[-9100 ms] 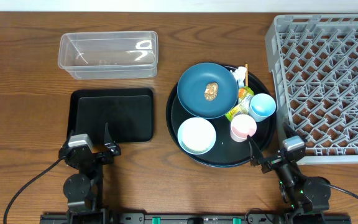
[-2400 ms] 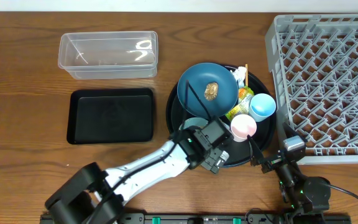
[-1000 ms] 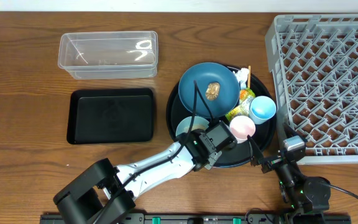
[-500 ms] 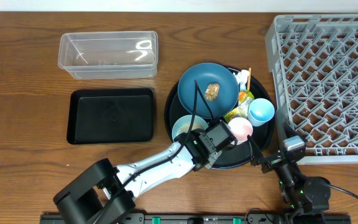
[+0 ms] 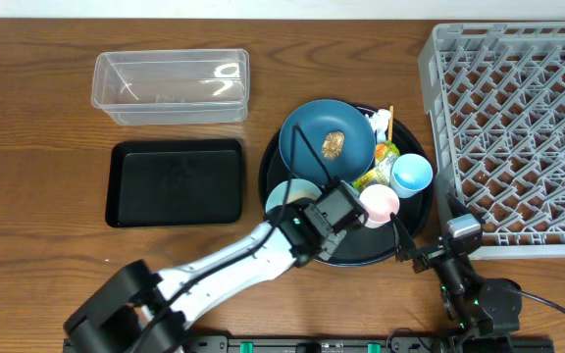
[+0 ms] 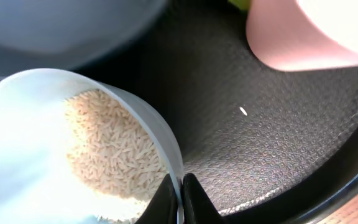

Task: Sort waste into correct bins and load items into the dishwasher rack
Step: 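Lift the rice bowl with the left gripper over the black tray, then tilt the bowl with the left gripper to pour rice onto the black tray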

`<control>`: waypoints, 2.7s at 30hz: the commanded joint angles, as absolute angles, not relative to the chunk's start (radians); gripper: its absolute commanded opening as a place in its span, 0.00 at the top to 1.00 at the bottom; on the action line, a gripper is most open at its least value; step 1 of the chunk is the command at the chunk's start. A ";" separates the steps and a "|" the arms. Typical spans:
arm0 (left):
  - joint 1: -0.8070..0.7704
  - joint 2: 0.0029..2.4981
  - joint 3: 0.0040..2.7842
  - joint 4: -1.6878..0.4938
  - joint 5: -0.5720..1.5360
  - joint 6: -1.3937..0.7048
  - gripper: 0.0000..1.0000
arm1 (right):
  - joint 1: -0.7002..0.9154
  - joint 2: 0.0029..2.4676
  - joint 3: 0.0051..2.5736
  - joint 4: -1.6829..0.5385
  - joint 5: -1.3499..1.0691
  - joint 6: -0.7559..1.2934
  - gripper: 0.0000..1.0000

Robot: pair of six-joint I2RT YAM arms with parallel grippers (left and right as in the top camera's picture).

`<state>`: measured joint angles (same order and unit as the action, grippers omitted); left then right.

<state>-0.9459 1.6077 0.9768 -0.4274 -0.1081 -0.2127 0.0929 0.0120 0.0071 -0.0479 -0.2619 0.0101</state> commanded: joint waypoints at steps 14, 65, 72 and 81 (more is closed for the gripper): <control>-0.761 1.436 0.986 -0.462 -0.117 -0.184 0.94 | 0.080 0.011 0.006 -0.053 -0.259 -0.001 0.01; 0.226 1.399 0.874 -0.340 1.121 -0.184 0.94 | 0.080 0.011 0.006 -0.053 -0.259 -0.001 0.01; 0.224 1.463 0.873 -0.308 1.140 -0.199 0.94 | 0.080 0.011 0.006 -0.053 -0.259 -0.001 0.01; 0.232 1.544 0.872 -0.265 1.179 -0.192 0.94 | 0.080 0.011 0.006 -0.053 -0.259 -0.001 0.01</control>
